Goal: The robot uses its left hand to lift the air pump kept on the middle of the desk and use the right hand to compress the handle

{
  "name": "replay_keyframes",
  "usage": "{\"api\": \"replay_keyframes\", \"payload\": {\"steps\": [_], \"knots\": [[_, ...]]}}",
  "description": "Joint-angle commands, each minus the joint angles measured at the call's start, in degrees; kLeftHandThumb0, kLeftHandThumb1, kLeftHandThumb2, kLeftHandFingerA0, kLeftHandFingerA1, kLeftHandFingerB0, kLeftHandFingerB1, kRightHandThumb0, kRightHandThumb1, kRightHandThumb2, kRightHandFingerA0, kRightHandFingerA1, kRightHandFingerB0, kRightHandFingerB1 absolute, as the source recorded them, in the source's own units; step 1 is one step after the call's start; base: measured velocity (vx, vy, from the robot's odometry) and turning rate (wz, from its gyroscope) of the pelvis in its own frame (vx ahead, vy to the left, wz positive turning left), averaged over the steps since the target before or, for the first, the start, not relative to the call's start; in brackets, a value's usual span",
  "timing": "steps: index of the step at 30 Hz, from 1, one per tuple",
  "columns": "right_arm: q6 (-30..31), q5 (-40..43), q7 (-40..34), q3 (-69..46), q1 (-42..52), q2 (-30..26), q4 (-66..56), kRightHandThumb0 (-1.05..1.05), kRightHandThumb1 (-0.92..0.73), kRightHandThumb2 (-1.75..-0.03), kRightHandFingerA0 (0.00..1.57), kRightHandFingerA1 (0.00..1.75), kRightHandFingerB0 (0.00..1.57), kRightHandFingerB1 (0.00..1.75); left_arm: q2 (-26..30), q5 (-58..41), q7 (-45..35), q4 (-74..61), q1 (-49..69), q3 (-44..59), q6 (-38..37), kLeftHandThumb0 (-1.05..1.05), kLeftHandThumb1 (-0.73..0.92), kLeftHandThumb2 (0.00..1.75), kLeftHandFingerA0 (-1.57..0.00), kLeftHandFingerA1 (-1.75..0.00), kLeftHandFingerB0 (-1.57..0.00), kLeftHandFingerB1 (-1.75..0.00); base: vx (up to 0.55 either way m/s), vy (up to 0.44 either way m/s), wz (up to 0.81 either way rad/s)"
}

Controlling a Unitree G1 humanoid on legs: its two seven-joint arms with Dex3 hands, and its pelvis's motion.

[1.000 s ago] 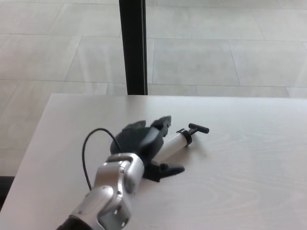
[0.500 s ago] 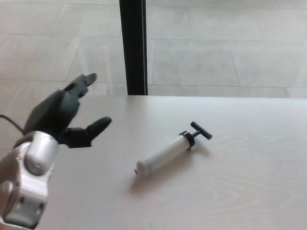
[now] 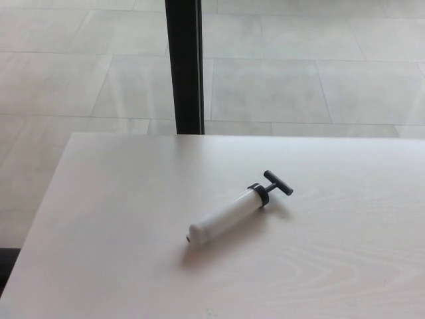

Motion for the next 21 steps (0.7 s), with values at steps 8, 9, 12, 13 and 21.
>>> {"api": "replay_keyframes", "payload": {"steps": [8,9,12,13,21], "knots": [[-30.48,1.39,-5.44,-12.83,7.21,-3.09,51.18,-0.87,-0.92,-0.72,0.27,0.38,0.20,0.32,3.31,-30.52,4.61,39.05,13.39,35.33,-15.24,-0.67,0.78,0.62,-0.19,-0.40,-0.25,-0.31,0.00,0.000,0.00],[-30.23,1.65,-5.20,-12.60,7.20,-3.04,53.08,-0.80,-0.92,-0.70,0.24,0.36,0.30,0.35,3.67,-31.06,4.37,41.02,13.48,36.02,-15.30,-0.64,0.81,0.64,-0.18,-0.43,-0.21,-0.32,0.00,0.000,0.00],[-32.12,-0.11,-5.04,-10.53,8.41,-3.93,56.27,-0.80,-0.92,-0.75,0.22,0.36,0.23,0.33,3.97,-30.65,3.25,43.40,13.78,36.12,-16.20,-0.63,0.82,0.64,-0.16,-0.46,-0.20,-0.32,0.00,0.000,0.00],[-30.48,0.54,-3.40,-10.35,8.79,-4.04,57.25,-0.87,-0.92,-0.72,0.24,0.35,0.22,0.31,4.21,-27.54,6.05,44.47,14.91,33.97,-14.59,-0.68,0.81,0.64,-0.24,-0.46,-0.22,-0.34,0.00,0.000,0.00],[-33.95,-1.09,-2.95,-6.61,8.68,-5.34,63.80,-0.80,-0.78,-1.02,0.22,0.47,0.14,0.41,5.40,-23.27,4.64,48.36,15.16,29.68,-10.30,-0.66,0.60,0.98,-0.32,-0.55,-0.17,-0.45,0.00,0.000,0.00]]}}
